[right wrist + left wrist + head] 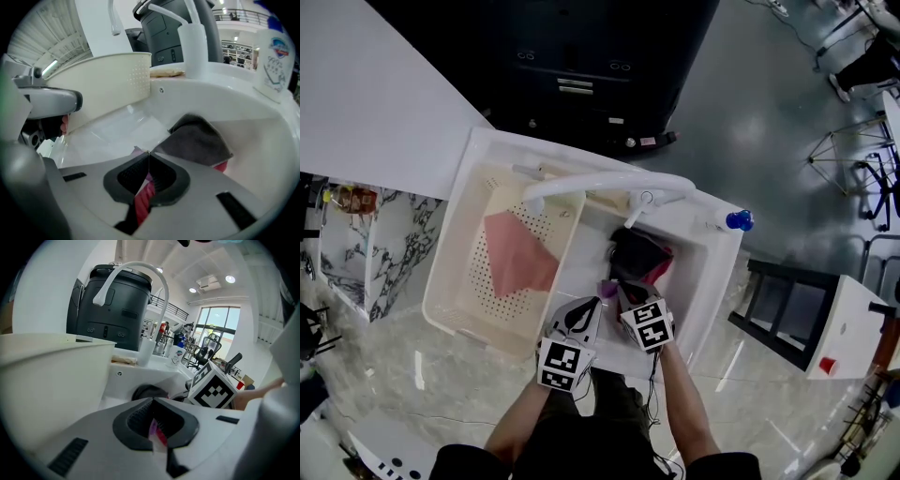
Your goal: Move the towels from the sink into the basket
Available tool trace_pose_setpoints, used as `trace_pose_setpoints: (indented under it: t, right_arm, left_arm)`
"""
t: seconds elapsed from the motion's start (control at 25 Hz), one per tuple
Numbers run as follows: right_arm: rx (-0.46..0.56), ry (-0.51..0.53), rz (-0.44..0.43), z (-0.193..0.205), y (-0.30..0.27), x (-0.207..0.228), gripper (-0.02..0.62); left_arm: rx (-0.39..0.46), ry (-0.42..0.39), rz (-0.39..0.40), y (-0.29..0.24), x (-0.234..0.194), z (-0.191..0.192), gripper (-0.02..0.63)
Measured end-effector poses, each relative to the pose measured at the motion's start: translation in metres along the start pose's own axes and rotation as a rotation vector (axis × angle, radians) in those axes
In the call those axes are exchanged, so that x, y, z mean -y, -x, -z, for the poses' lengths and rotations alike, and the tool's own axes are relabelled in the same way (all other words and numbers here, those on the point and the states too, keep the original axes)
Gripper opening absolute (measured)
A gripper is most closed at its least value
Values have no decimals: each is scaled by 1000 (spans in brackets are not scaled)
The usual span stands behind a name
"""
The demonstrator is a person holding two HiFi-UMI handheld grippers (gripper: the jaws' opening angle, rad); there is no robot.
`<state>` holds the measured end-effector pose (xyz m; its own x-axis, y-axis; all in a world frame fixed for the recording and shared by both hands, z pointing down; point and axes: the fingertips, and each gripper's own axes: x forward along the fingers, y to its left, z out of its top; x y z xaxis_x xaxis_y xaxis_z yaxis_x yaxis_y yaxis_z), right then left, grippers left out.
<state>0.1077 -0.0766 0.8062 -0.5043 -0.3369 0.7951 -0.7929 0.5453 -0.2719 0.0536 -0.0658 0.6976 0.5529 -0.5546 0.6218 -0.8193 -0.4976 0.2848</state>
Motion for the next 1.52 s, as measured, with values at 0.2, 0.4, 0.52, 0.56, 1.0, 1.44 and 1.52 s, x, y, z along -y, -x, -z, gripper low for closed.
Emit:
trace_pose_setpoints:
  t: [0.2, 0.4, 0.52, 0.56, 1.0, 1.44, 1.52]
  right_arm:
    - [87, -7, 54, -18, 27, 8, 32]
    - [177, -30, 102, -37, 60, 13, 32]
    - [225, -42, 136, -49, 81, 15, 32]
    - [241, -44, 147, -53, 88, 16, 32]
    - [423, -66, 253, -93, 164, 11, 32]
    - [590, -24, 313, -138, 237, -19, 32]
    - [623, -17, 323, -146, 251, -25, 32]
  left_arm:
    - [28, -21, 10, 5, 10, -12, 3]
    - [55, -51, 17, 15, 21, -22, 3]
    - [74, -70, 23, 21, 27, -33, 3]
    - [83, -79, 24, 23, 29, -37, 3]
    - [173, -159, 65, 54, 51, -89, 3]
    - [297, -236, 69, 91, 60, -141, 3]
    - [320, -243, 68, 99, 61, -150, 3]
